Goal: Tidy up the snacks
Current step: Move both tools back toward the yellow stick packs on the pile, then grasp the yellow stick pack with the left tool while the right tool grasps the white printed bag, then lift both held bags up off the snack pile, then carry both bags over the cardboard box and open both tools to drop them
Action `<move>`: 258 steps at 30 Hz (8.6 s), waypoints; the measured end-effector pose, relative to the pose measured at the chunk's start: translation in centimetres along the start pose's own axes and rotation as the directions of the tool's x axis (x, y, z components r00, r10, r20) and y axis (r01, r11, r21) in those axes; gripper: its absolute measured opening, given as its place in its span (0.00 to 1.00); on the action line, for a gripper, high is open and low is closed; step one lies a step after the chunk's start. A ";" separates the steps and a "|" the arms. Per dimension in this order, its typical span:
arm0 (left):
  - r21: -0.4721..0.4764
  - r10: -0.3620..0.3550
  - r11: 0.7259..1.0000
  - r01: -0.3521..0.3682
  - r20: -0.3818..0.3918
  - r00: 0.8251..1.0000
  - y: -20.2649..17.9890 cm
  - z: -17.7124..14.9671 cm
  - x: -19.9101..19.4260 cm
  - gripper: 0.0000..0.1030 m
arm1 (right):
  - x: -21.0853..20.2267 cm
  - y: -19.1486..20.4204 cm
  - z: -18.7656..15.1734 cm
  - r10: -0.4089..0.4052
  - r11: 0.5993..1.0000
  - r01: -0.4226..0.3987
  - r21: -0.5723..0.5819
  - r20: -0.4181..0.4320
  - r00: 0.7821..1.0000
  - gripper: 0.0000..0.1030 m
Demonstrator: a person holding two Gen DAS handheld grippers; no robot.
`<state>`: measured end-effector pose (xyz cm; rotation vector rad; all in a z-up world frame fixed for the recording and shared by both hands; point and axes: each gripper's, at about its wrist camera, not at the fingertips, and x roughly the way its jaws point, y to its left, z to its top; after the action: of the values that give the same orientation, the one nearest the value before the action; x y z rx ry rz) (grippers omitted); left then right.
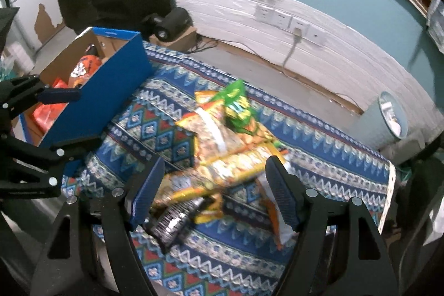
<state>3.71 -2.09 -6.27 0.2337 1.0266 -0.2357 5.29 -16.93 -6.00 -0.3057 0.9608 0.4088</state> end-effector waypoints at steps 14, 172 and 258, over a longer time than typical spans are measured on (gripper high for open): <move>0.109 -0.063 0.992 0.068 -0.049 0.997 -6.0 2.7 4.2 0.74 | 0.5 -7.1 -3.0 -0.047 0.998 0.050 0.037 -0.059 0.997 0.73; -0.013 -0.104 0.995 0.104 -0.033 0.994 -1.6 -0.2 1.5 0.30 | 1.8 -1.9 -3.5 0.053 0.995 -0.044 0.091 -0.096 0.994 0.33; -0.385 0.258 0.891 -0.241 -0.008 0.966 20.5 -6.8 -4.7 0.64 | 6.6 18.5 12.8 0.266 0.957 -0.269 -0.107 -0.045 0.963 0.67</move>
<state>2.03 19.85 -3.94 0.0019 0.9672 0.1958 9.29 6.19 -5.93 -0.2847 1.0148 0.7098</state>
